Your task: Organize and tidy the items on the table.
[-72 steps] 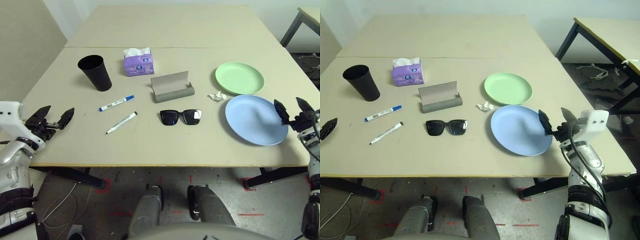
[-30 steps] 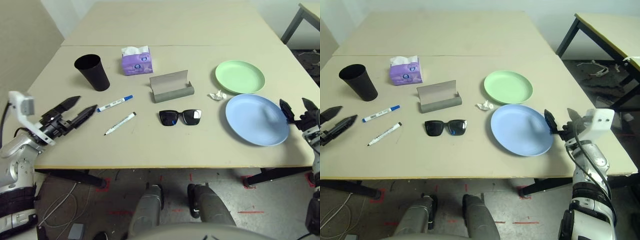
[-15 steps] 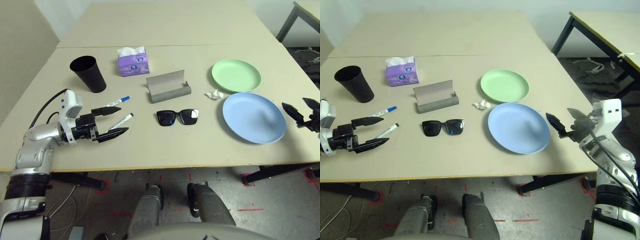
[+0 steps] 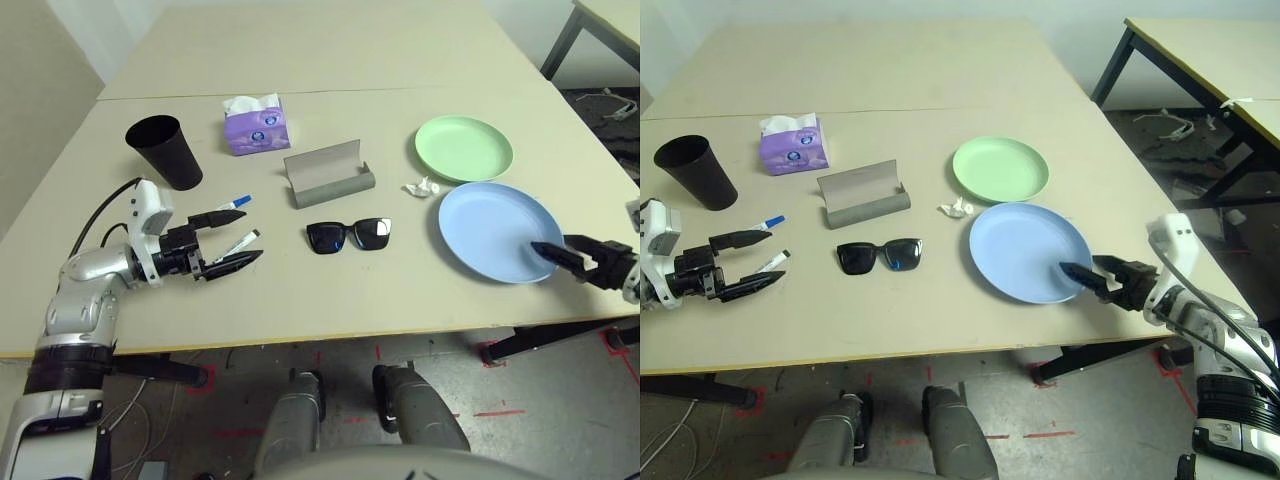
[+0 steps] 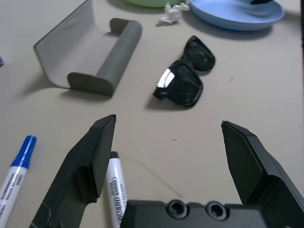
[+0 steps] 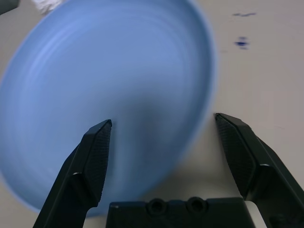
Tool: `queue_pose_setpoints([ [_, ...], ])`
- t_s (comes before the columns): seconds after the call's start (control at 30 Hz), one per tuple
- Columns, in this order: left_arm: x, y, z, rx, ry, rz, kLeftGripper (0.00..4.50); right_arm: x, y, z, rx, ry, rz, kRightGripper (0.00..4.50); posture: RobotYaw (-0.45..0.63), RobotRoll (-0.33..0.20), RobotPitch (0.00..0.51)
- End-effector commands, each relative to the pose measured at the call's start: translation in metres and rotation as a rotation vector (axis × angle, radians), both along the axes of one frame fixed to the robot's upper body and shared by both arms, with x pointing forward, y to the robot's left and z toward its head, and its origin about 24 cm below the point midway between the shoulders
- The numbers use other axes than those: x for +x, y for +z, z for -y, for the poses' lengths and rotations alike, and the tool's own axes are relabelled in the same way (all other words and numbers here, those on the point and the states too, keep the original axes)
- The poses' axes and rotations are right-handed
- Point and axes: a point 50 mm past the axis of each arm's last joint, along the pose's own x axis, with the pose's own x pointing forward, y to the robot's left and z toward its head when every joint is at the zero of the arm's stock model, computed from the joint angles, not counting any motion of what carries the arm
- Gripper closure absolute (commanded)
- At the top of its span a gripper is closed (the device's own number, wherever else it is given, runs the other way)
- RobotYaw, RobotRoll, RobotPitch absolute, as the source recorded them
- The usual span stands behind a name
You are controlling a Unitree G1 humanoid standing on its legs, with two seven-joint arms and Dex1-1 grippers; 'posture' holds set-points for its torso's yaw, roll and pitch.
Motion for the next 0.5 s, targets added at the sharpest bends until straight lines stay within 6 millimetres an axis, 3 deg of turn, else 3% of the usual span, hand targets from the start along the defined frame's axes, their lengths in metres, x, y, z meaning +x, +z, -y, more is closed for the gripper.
queue_pose_setpoints([
  [0.03, -0.004, 0.004, 0.003, 0.035, -0.025, 0.023, 0.00, 0.001, -0.004, -0.007, 0.016, 0.037, -0.054, 0.63, -0.12, 0.000, 0.184],
  [0.2, -0.005, 0.006, 0.006, 0.068, -0.048, 0.069, 0.00, 0.002, -0.003, -0.008, 0.033, 0.042, -0.060, 2.45, -0.12, 0.000, 0.186],
  [0.4, -0.004, 0.003, 0.012, 0.126, -0.094, 0.096, 0.00, 0.002, 0.000, -0.007, 0.068, 0.027, -0.039, 4.32, -0.13, 0.000, 0.187],
  [0.5, -0.003, 0.002, 0.014, 0.129, -0.101, 0.097, 0.00, 0.005, 0.011, -0.007, 0.158, -0.017, 0.018, 4.49, -0.14, 0.000, 0.188],
])
